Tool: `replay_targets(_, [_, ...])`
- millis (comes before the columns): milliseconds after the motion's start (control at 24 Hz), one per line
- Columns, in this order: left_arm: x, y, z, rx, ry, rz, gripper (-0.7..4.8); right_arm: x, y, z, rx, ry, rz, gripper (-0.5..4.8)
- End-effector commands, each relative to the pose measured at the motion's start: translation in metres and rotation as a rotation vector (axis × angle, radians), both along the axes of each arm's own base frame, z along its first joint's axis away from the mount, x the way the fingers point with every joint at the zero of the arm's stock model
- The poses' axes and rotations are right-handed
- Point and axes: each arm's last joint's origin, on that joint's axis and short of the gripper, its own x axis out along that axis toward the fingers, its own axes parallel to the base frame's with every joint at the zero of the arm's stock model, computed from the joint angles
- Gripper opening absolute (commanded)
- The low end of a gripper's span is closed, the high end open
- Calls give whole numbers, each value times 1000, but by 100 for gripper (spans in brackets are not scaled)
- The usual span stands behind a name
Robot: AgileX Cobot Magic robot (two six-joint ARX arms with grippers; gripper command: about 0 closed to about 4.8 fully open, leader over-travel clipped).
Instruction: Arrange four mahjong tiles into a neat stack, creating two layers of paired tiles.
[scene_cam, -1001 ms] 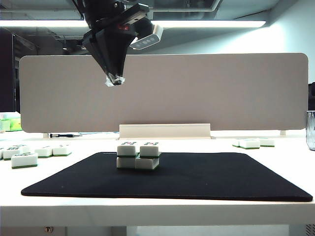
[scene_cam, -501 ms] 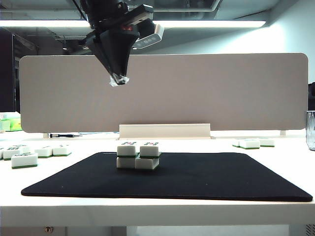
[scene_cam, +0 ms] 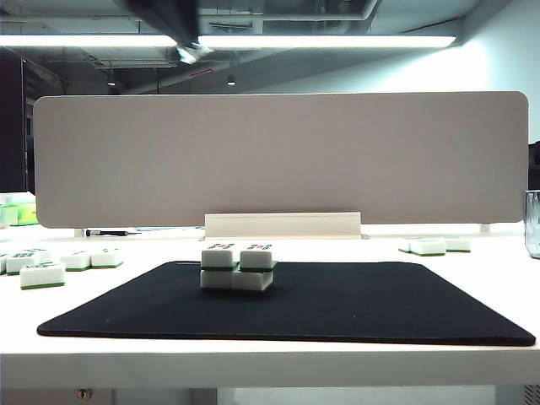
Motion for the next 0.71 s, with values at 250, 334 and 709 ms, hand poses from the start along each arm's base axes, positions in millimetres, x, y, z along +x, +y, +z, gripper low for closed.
replay_targets(250, [-59, 90, -40, -87, -201, 214, 20, -3, 0, 1, 0, -25, 2, -1])
replay_targets(334, [-71, 105, -61, -88, -215, 261, 20, -3, 0, 1, 0, -25, 2, -1])
replay_targets(709, [-136, 137, -189, -181, -495, 357, 20, -3, 0, 1, 0, -25, 2, -1])
